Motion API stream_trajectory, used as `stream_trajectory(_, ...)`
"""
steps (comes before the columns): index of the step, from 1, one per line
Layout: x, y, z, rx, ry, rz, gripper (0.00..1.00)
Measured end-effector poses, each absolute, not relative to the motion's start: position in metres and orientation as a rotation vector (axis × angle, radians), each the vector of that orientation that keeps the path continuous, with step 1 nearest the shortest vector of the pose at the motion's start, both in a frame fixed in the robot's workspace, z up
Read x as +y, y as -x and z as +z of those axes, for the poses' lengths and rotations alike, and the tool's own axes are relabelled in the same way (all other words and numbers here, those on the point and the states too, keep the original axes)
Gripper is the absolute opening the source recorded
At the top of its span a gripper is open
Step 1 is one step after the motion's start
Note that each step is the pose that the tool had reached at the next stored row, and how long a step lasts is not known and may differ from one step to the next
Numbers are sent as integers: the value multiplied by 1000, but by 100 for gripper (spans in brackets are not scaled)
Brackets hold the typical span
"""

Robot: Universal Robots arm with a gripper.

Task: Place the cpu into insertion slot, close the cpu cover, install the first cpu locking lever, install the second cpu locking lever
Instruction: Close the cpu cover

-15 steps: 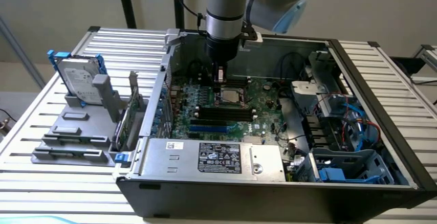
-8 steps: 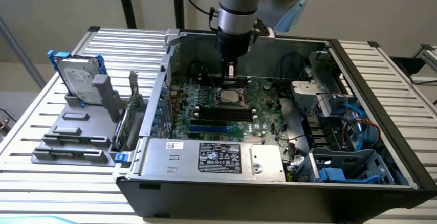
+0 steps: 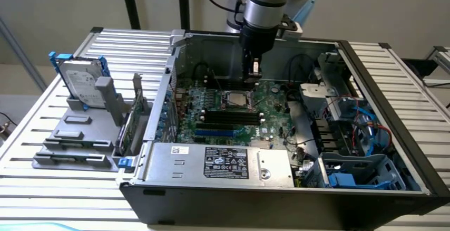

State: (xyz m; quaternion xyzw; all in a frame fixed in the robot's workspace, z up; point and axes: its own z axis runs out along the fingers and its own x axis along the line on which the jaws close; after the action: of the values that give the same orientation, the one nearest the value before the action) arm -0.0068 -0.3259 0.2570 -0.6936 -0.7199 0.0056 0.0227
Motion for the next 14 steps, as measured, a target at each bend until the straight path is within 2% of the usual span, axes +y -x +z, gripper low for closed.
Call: stream_trajectory(14, -326, -57, 269, -2221, 2140, 15, 11)
